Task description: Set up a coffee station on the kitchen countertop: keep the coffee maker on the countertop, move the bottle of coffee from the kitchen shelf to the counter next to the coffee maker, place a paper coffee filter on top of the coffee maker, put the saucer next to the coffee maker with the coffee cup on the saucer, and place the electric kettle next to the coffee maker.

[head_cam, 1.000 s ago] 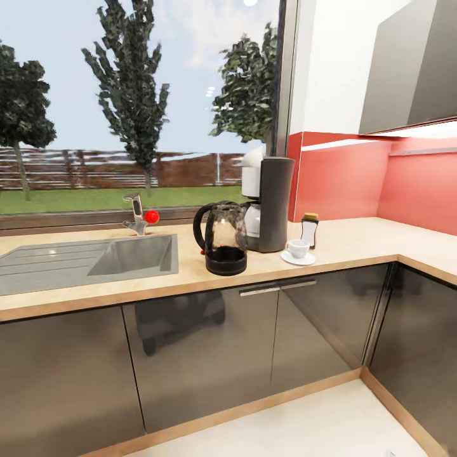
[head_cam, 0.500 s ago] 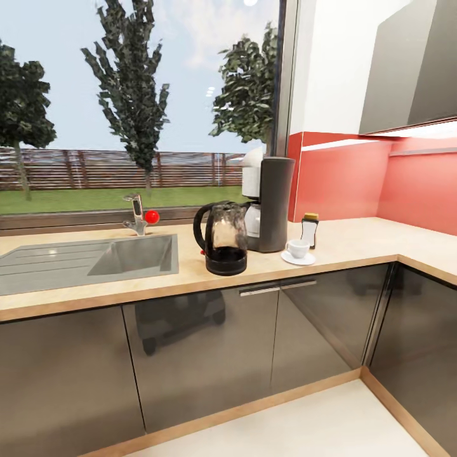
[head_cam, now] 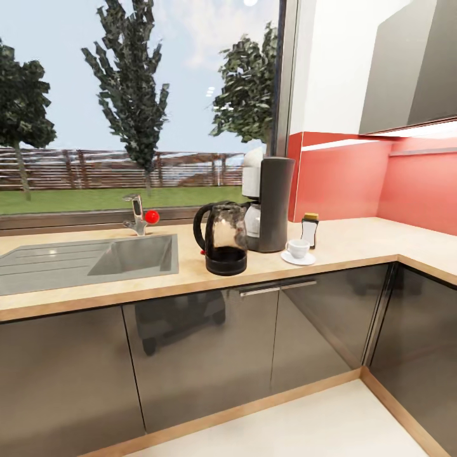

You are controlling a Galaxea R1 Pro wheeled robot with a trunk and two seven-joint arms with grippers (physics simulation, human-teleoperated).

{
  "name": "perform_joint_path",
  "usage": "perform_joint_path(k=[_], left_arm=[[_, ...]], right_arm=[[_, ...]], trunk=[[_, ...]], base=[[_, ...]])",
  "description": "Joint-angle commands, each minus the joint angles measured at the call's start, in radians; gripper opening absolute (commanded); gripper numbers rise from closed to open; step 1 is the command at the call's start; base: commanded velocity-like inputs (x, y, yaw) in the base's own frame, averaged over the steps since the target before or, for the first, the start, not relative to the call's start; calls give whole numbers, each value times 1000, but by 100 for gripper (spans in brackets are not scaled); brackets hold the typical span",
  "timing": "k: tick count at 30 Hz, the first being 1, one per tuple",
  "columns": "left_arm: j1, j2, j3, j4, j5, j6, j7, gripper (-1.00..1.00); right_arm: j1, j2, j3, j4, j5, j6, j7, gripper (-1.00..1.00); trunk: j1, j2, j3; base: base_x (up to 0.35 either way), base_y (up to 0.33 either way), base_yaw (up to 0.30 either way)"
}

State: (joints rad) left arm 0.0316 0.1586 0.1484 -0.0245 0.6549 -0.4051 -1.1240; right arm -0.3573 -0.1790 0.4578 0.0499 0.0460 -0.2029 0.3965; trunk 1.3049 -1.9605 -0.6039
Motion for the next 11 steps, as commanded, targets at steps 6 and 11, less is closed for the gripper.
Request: perform_joint_path(k=[6,11], left_arm=[[1,-1,5,-3,-8,-4,70,100],[1,-1,5,-3,-8,-4,78,100]], right_arm=[[-2,11,-1,3,5,-8,-5,100],[-2,12,-1,3,5,-8,-5,100]], trunk=[[0,0,-1],[0,0,-1]], base=[[0,0,0],[0,0,0]])
